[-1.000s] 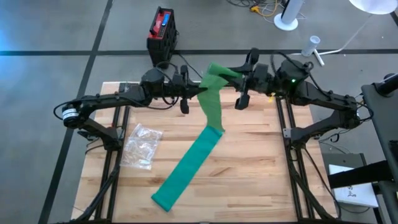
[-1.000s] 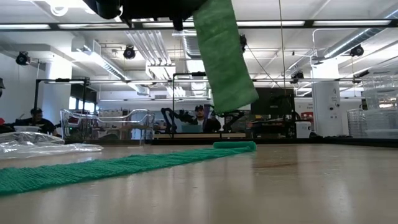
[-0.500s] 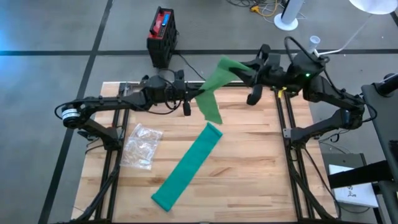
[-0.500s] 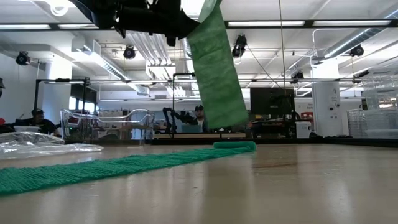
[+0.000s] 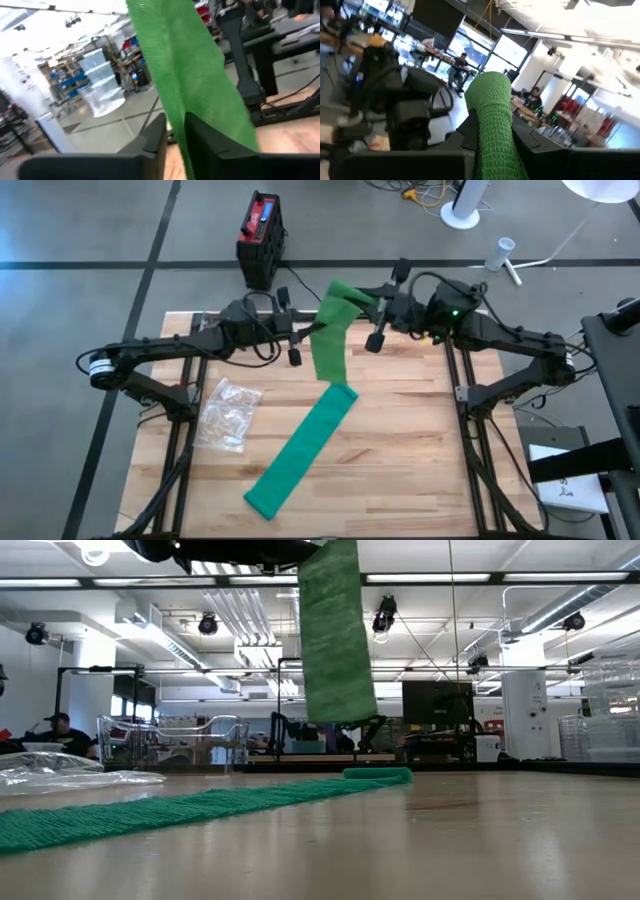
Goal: Roll bandage
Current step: Roll the green bandage
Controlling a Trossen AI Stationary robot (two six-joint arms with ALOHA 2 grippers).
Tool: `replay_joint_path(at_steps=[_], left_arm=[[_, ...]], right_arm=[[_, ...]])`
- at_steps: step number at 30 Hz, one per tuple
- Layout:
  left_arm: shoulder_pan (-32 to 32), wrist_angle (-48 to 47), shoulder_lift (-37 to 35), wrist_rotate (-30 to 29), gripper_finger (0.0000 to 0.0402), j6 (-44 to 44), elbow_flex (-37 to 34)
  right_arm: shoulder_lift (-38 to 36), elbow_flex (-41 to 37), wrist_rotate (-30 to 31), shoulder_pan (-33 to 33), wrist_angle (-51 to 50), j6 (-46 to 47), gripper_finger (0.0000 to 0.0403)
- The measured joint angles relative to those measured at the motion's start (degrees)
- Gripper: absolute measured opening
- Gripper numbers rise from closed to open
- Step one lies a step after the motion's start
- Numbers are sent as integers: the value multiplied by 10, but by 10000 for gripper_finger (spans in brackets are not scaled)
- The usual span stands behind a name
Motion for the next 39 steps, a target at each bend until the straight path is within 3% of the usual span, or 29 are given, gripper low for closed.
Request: replay_joint_path(at_steps=[10, 17, 26, 35, 39], left_arm=[[-5, -34, -34, -11, 211, -15, 32], [-18, -106, -33, 21, 278, -15, 97], [-21, -210, -24, 13, 311, 15, 203], [-22, -243, 17, 99, 327, -15, 240], [-22, -237, 17, 107, 329, -38, 244]], right_arm=[[1, -15, -14, 0, -35, -94, 44], [4, -17, -24, 0, -39, -150, 44], [13, -27, -59, 0, -56, -256, 44], [21, -29, -74, 0, -67, -331, 44], [21, -29, -71, 0, -67, -367, 44]])
